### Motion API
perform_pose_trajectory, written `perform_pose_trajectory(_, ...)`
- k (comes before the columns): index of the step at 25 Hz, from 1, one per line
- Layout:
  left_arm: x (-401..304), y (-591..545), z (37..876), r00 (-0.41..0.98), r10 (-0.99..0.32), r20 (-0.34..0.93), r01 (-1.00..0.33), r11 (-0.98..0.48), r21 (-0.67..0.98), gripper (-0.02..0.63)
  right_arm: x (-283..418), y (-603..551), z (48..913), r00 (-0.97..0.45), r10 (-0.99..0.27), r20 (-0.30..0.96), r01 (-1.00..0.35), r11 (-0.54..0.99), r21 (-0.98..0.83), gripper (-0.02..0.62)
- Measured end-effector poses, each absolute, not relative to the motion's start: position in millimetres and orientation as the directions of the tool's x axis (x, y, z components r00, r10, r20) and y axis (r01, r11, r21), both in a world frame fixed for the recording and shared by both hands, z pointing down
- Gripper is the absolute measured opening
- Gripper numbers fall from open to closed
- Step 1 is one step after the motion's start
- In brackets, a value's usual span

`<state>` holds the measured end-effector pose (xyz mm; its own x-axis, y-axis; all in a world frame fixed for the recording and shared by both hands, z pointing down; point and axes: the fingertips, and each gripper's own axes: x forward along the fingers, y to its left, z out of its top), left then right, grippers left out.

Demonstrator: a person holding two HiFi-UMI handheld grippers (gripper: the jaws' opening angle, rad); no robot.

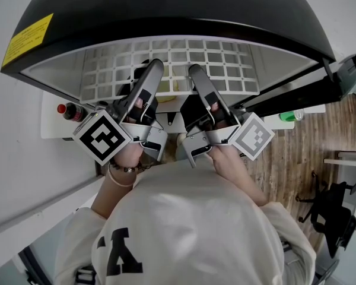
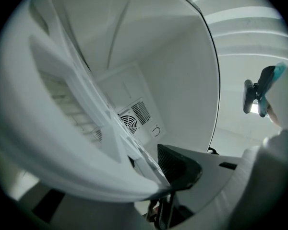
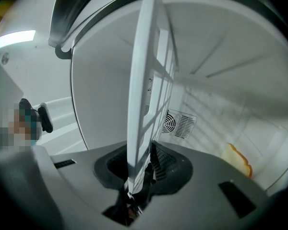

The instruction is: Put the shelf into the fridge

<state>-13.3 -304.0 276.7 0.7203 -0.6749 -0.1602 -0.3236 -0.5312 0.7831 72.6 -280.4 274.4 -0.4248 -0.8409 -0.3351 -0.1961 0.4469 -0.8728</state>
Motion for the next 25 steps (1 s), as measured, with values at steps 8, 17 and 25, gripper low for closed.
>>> perform_pose_trajectory(8, -12.3, -305.1, 275.4, 0.726, -0.667, -0.165, -0.319, -0.539, 0.780, 0.141, 72.8, -280.4, 274.4, -0.421, -0.843, -0.335, -0.210, 0.449, -0.869, 0.083)
perform_pose_trajectory(17, -11.1, -310.9, 274.7, 0.728, -0.668, -0.156, -0.317, -0.530, 0.787, 0.143, 73.9, -286.2, 273.7, -0.417, -0.845, -0.334, -0.202, 0.444, -0.873, 0.084)
perform_pose_trajectory(25, -11.0, -316.3, 274.1, 0.727, -0.669, -0.156, -0.320, -0.531, 0.785, 0.144, 74.2, -291.4, 273.1, -0.414, -0.845, -0.337, -0.194, 0.444, -0.875, 0.086)
